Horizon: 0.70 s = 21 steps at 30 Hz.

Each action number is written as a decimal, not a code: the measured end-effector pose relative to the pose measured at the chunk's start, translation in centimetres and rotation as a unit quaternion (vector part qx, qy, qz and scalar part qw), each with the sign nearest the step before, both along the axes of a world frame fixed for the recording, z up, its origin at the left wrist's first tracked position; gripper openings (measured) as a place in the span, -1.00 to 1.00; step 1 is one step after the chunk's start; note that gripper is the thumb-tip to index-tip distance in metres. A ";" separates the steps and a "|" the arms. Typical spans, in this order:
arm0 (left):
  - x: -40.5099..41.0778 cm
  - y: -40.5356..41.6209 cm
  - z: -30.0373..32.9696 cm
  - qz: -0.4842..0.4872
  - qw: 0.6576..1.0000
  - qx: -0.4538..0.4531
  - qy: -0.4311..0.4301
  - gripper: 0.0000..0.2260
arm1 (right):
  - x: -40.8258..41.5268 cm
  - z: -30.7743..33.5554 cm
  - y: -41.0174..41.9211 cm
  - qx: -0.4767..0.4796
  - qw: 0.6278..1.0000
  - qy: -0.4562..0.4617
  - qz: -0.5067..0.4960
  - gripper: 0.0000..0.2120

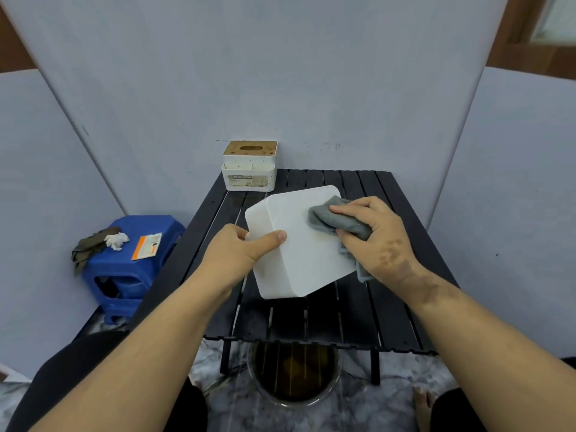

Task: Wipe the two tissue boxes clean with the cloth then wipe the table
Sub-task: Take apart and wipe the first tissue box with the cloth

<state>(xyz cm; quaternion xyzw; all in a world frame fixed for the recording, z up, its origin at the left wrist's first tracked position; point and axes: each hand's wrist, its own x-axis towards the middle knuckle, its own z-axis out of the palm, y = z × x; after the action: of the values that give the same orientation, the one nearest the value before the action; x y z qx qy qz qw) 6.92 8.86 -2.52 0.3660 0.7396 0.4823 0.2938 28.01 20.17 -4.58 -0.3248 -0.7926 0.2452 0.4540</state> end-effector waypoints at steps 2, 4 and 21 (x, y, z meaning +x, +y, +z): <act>-0.3 0.0 0.0 -0.001 1.000 -0.003 -0.005 -0.49 | 1.3 -0.1 1.0 -0.041 0.999 -0.008 -0.021 -0.69; -0.5 0.1 -0.2 -0.006 1.000 -0.003 -0.007 -0.49 | 2.3 -0.1 1.5 -0.112 0.992 0.029 -0.040 -0.74; -0.9 0.4 -0.7 -0.024 1.000 -0.015 -0.008 -0.49 | -2.1 -1.6 -2.0 0.034 0.993 0.105 -0.035 -0.63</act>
<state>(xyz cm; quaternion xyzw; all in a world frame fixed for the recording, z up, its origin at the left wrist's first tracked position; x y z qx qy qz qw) 6.02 9.26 -3.27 0.3752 0.7354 0.4667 0.3172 25.89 18.17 -6.19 -0.3094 -0.7366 0.2347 0.5537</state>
